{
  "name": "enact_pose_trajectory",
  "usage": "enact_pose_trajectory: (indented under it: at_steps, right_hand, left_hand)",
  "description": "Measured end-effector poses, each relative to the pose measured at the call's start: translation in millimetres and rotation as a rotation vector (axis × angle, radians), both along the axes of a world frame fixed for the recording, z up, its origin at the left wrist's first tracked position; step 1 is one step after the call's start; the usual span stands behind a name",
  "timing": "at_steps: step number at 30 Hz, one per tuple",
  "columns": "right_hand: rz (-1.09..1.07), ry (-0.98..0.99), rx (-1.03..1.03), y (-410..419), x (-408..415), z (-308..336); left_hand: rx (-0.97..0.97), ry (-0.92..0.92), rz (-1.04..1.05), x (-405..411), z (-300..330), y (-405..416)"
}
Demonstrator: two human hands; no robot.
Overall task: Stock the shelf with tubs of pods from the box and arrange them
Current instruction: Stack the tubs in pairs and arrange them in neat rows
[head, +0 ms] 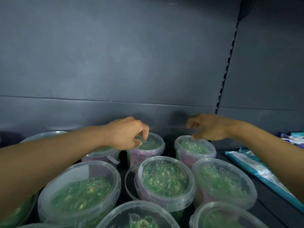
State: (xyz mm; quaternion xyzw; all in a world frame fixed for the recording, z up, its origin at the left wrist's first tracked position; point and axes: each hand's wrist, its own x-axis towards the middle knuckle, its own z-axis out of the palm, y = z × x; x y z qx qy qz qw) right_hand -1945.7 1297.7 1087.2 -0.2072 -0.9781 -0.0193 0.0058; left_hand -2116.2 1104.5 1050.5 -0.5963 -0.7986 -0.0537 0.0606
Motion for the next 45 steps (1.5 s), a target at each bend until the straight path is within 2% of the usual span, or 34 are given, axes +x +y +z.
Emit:
enact_pose_trajectory:
  at_steps: [3, 5, 9, 13, 16, 20, 27, 31, 34, 41, 45]
  right_hand:
    - [-0.152, -0.157, -0.037, 13.8, 14.2, -4.7]
    - [-0.22, -0.178, -0.1, 20.5, 17.3, -13.3]
    - [-0.339, 0.003, -0.492, 28.0, 15.5, -29.4]
    - [-0.396, 0.21, -0.668, 36.1, 7.8, -39.0]
    - [-0.373, 0.258, -0.641, 41.2, -2.5, -45.1]
    - [-0.302, 0.278, -0.475, 37.3, -8.6, -47.5]
    - [-0.295, 0.191, -0.523, 32.3, -11.5, -47.7]
    - [-0.246, 0.136, -0.321, 32.2, -12.9, -47.8]
    - [-0.184, 0.189, -0.217, 30.8, -5.5, -49.3]
    - [0.016, 0.249, -0.152, -8.8, 42.2, -29.0]
    - [-0.103, 0.207, -0.241, -24.3, 79.0, -17.7]
  left_hand:
    - [-0.016, 0.02, -0.05, 7.6, 0.9, 20.8]
    - [-0.029, 0.02, -0.106, 17.5, 0.0, 35.6]
    - [-0.057, -0.016, -0.188, 34.0, -6.7, 60.8]
    - [-0.083, -0.072, -0.19, 33.4, -11.8, 70.8]
    - [-0.076, -0.089, -0.17, 31.4, -9.9, 69.7]
    - [-0.058, -0.148, -0.181, 31.5, -9.6, 66.3]
    - [-0.03, -0.153, -0.171, 34.2, -7.6, 63.5]
    - [-0.042, -0.139, -0.16, 38.2, -11.0, 60.7]
    - [-0.071, -0.075, -0.151, 41.2, -13.9, 57.9]
    - [-0.023, -0.052, -0.113, 55.4, 3.8, 27.1]
    - [-0.123, -0.078, -0.167, 72.1, 11.1, -1.3]
